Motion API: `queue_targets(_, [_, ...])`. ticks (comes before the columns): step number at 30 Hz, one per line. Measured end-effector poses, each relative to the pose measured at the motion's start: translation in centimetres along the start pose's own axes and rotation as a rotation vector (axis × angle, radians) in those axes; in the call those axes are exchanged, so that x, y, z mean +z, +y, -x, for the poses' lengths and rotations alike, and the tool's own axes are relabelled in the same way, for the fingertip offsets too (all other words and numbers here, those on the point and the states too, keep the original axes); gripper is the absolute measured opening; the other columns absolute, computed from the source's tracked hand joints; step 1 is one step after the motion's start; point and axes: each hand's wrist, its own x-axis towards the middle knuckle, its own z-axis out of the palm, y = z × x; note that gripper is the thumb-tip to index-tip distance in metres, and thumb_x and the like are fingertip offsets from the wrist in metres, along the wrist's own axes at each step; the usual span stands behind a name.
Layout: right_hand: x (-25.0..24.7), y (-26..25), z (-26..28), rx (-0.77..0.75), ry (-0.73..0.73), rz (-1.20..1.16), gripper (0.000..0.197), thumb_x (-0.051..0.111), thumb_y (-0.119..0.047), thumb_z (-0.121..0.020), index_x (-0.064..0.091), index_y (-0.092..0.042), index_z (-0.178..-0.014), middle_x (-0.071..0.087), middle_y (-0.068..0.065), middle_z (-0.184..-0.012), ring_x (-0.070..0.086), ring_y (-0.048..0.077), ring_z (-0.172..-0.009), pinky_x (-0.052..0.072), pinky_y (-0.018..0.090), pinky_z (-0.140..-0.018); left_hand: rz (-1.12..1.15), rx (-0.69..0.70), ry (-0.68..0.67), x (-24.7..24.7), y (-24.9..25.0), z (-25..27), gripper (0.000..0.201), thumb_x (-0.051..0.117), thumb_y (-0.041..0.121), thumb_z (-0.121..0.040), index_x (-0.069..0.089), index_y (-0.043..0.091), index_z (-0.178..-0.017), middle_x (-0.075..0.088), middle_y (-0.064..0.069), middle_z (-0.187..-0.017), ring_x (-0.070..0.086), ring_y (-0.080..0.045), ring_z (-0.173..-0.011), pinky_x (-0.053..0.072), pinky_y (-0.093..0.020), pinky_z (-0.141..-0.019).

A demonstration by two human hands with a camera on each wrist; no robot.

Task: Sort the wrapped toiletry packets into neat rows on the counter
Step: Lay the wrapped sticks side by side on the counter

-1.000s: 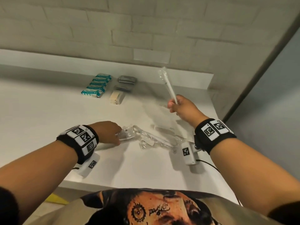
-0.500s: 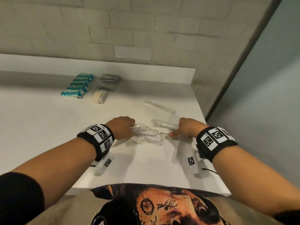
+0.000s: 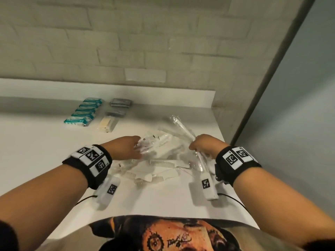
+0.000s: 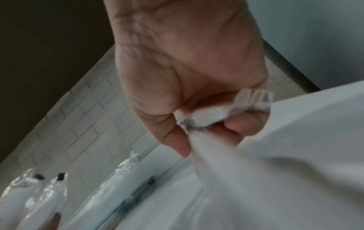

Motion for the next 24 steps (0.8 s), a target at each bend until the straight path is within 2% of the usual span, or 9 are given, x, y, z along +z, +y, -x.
queue_targets(3, [-1.5,-1.3,-2.2,-0.111,0.039,-0.013,0.023,0.055,-0.016,-0.088,0.059,-0.005,-0.107,0.060,0.011,-0.095,0.057,0.025,-0.075,0.043,0.026,-0.059,0.151,-0.088,0.095,-0.9,-0.9,-0.7,0.051,0.066,0.034,-0.086,0.042,0.009,-0.123,0.057,-0.007,-0.117,0.057,-0.025,-0.100,0.045,-0.032,-0.078])
queue_targets(5, [-1.4,-1.9,-4.1,-0.207,-0.026,0.044,0.037,0.053,-0.019,-0.090,0.054,-0.004,-0.125,0.061,0.012,-0.113,0.059,0.027,-0.093,0.046,0.028,-0.070,0.268,-0.155,0.152,-1.0,-1.5,-1.5,0.043,0.069,0.033,-0.084,0.042,0.011,-0.109,0.057,-0.007,-0.103,0.056,-0.022,-0.086,0.041,-0.029,-0.064])
queue_targets(6, [-1.2,-1.9,-4.9,-0.237,-0.066,0.098,0.048,0.053,-0.022,-0.092,0.046,-0.006,-0.137,0.055,0.015,-0.131,0.056,0.029,-0.111,0.045,0.030,-0.085,0.331,-0.192,0.173,-0.8,-1.9,-1.9,0.041,0.070,0.032,-0.083,0.041,0.011,-0.104,0.056,-0.006,-0.097,0.053,-0.019,-0.079,0.038,-0.027,-0.059])
queue_targets(8, [-0.3,-1.7,-6.2,-0.261,-0.123,0.208,0.067,0.052,-0.029,-0.093,0.022,-0.012,-0.152,0.026,0.011,-0.157,0.031,0.027,-0.141,0.028,0.033,-0.113,0.460,-0.254,0.201,-0.4,-2.4,-2.7,0.041,0.071,0.028,-0.082,0.042,0.010,-0.104,0.055,-0.006,-0.091,0.050,-0.016,-0.072,0.037,-0.026,-0.056])
queue_targets(11, [1.4,-1.4,-6.6,-0.277,-0.235,0.147,0.073,0.053,-0.028,-0.091,0.016,-0.026,-0.153,0.006,0.003,-0.161,0.010,0.020,-0.149,0.010,0.035,-0.120,0.645,-0.304,0.237,0.3,-2.8,-3.5,0.061,0.072,0.023,-0.083,0.038,0.006,-0.131,0.056,-0.006,-0.104,0.053,-0.019,-0.084,0.040,-0.026,-0.063])
queue_targets(13, [2.4,-1.5,-6.0,-0.316,-0.340,0.055,0.073,0.056,-0.021,-0.090,0.019,-0.028,-0.153,0.005,-0.001,-0.162,0.008,0.016,-0.149,0.006,0.033,-0.121,0.768,-0.337,0.248,0.6,-3.3,-4.4,0.065,0.072,0.021,-0.083,0.036,0.004,-0.136,0.056,-0.004,-0.106,0.053,-0.021,-0.091,0.041,-0.028,-0.073])
queue_targets(18, [4.3,-1.8,-2.8,-0.426,-0.494,0.166,0.068,0.055,-0.032,-0.087,0.027,-0.033,-0.150,0.025,-0.011,-0.157,0.023,0.012,-0.145,0.015,0.033,-0.120,0.798,-0.343,0.181,1.2,-4.4,-7.0,0.048,0.072,0.025,-0.080,0.051,0.010,-0.121,0.066,-0.010,-0.105,0.064,-0.024,-0.087,0.046,-0.029,-0.064])
queue_targets(21, [3.8,-2.8,-1.3,-0.372,-0.537,0.004,0.028,0.056,-0.032,-0.086,0.060,-0.023,-0.113,0.063,-0.009,-0.103,0.061,0.023,-0.099,0.045,0.038,-0.096,0.857,-0.292,0.144,0.6,-3.6,-8.7,0.039,0.070,0.015,-0.083,0.050,0.006,-0.116,0.065,-0.006,-0.101,0.064,-0.028,-0.088,0.051,-0.037,-0.075])
queue_targets(24, [2.0,-4.4,-2.5,-0.314,-0.342,-0.185,0.015,0.060,-0.023,-0.089,0.060,-0.012,-0.100,0.064,0.006,-0.086,0.059,0.020,-0.074,0.048,0.033,-0.073,0.873,-0.187,0.142,-1.4,-2.2,-11.0,0.031,0.069,0.013,-0.084,0.056,0.006,-0.111,0.066,-0.008,-0.094,0.063,-0.023,-0.077,0.052,-0.036,-0.071])
